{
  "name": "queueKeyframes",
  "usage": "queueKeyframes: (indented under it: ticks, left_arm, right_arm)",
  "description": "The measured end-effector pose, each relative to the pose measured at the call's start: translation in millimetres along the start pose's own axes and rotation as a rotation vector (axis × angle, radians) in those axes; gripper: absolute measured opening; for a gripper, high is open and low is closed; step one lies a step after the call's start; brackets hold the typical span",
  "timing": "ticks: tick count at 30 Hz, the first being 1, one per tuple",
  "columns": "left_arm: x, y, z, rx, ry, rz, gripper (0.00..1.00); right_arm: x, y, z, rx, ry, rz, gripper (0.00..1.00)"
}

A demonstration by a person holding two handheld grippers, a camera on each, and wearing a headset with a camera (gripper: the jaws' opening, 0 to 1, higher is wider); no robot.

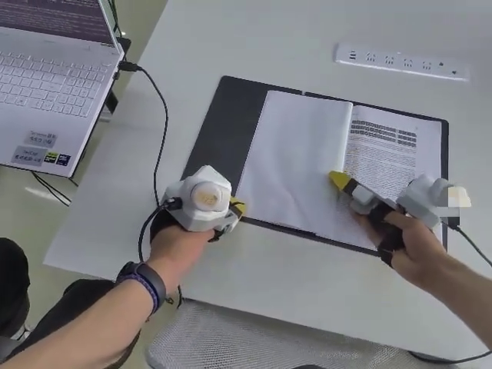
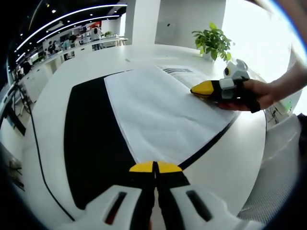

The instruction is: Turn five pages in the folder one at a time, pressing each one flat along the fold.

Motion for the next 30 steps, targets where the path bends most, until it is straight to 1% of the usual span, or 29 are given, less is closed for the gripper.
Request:
queueKeyframes:
  ticks: [3,11,16,18,23,30]
  left_arm:
    - [0.1,0.0,-0.1,-0.003,0.0,0.003,0.0]
    - [0.4,0.0,0.1,-0.003,-0.002,0.004,0.0]
    - [1.1,-0.3,0.5,-0.004,-0.004,0.005,0.0]
    - [1.2,-0.3,0.5,-0.005,-0.005,0.004,0.0]
    - [1.2,0.1,0.5,-0.003,-0.004,0.003,0.0]
    - [1.6,-0.2,0.7,-0.002,-0.005,0.001,0.0]
  right_arm:
    - [5.7,0.6,9.0,-0.001,0.014,-0.005,0.0]
    - [17.4,1.3,25.0,-0.008,0.04,-0.012,0.0]
    - [25.7,3.0,35.2,-0.012,0.046,-0.016,0.0]
    - [26.0,-2.4,34.8,-0.013,0.051,-0.018,0.0]
    - [32.6,-3.0,42.6,-0.014,0.068,-0.022,0.0]
    - [38.9,-5.1,48.7,-0.008,0.084,-0.017,0.0]
Point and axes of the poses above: the centre of the closed fingertips' face, and the gripper's own axes: x roughly backward along the fingers, y roughly to its left, z roughly out of its underside, the point moved 6 cm from there along x, roughly backward along the fingers, and after that the axes turned 6 degrees about x, right-handed, at the moved point
